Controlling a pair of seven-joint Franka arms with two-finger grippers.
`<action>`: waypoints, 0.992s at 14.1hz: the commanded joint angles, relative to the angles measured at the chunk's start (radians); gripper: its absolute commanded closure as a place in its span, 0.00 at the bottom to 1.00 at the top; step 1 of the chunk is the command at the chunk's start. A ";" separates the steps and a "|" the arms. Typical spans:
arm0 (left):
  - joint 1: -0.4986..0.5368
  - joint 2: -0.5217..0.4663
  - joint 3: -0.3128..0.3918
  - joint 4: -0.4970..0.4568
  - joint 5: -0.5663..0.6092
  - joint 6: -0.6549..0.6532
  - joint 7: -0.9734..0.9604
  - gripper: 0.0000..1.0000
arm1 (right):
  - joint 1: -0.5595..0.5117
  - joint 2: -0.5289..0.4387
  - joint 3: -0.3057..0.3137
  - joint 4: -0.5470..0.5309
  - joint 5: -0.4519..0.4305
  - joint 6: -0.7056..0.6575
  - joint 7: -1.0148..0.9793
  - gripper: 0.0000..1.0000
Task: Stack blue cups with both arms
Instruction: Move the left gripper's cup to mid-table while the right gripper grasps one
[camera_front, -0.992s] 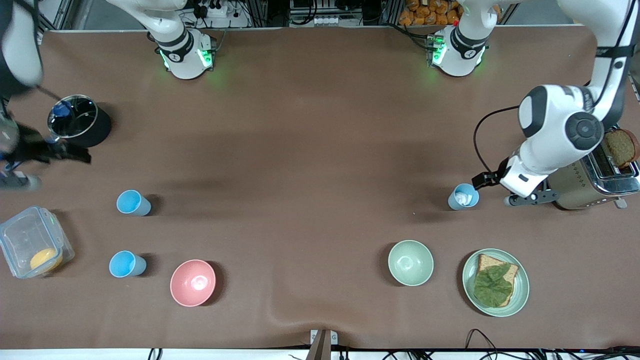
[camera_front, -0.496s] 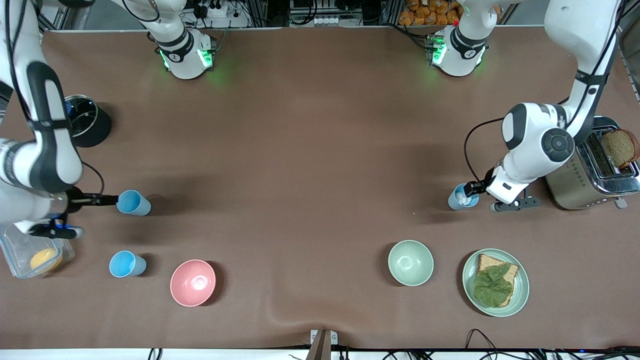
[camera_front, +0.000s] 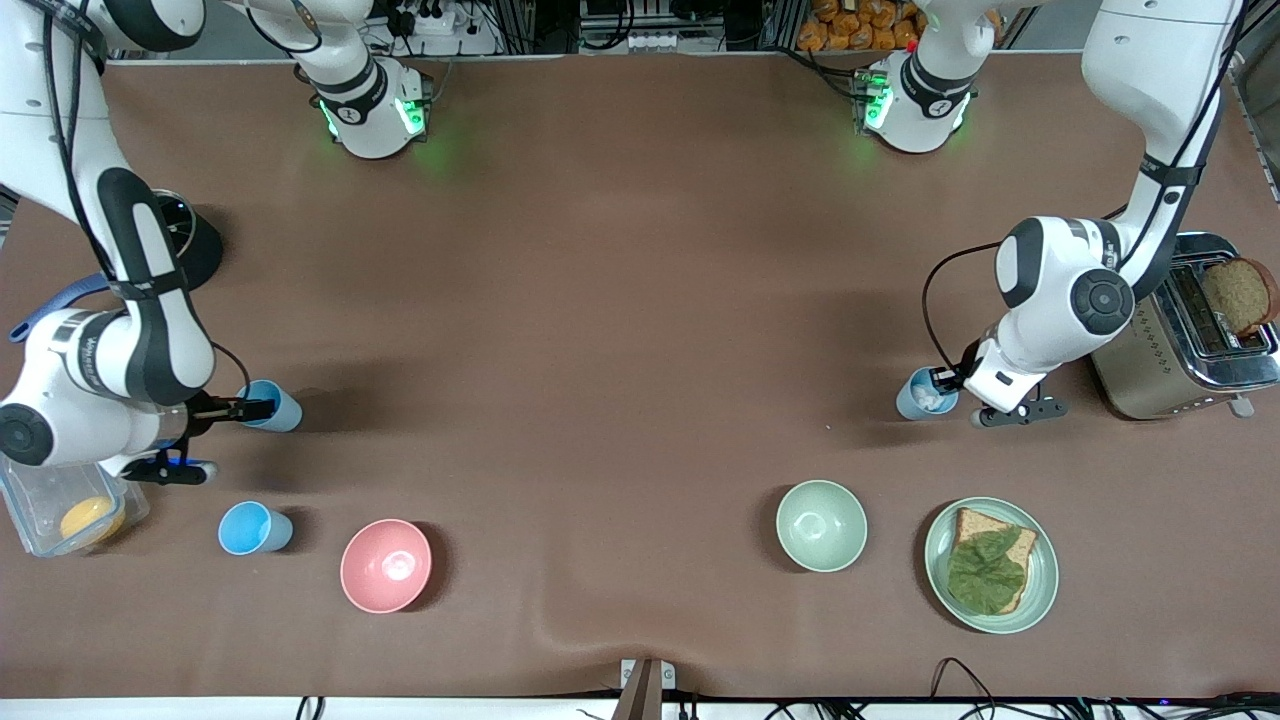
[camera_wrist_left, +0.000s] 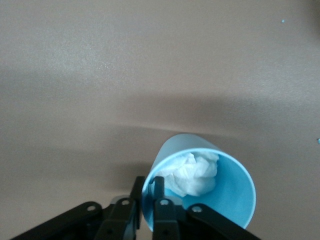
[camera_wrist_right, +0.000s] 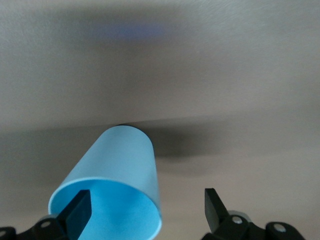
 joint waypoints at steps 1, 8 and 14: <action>0.000 -0.046 -0.062 -0.005 0.007 -0.005 -0.102 1.00 | 0.000 0.003 0.006 -0.013 -0.013 0.005 -0.004 0.74; -0.161 -0.028 -0.294 0.099 0.018 -0.073 -0.733 1.00 | -0.003 -0.013 0.009 -0.019 -0.012 -0.005 -0.064 1.00; -0.465 0.205 -0.282 0.395 0.024 -0.164 -1.126 1.00 | 0.009 -0.140 0.041 0.005 0.028 -0.132 -0.074 1.00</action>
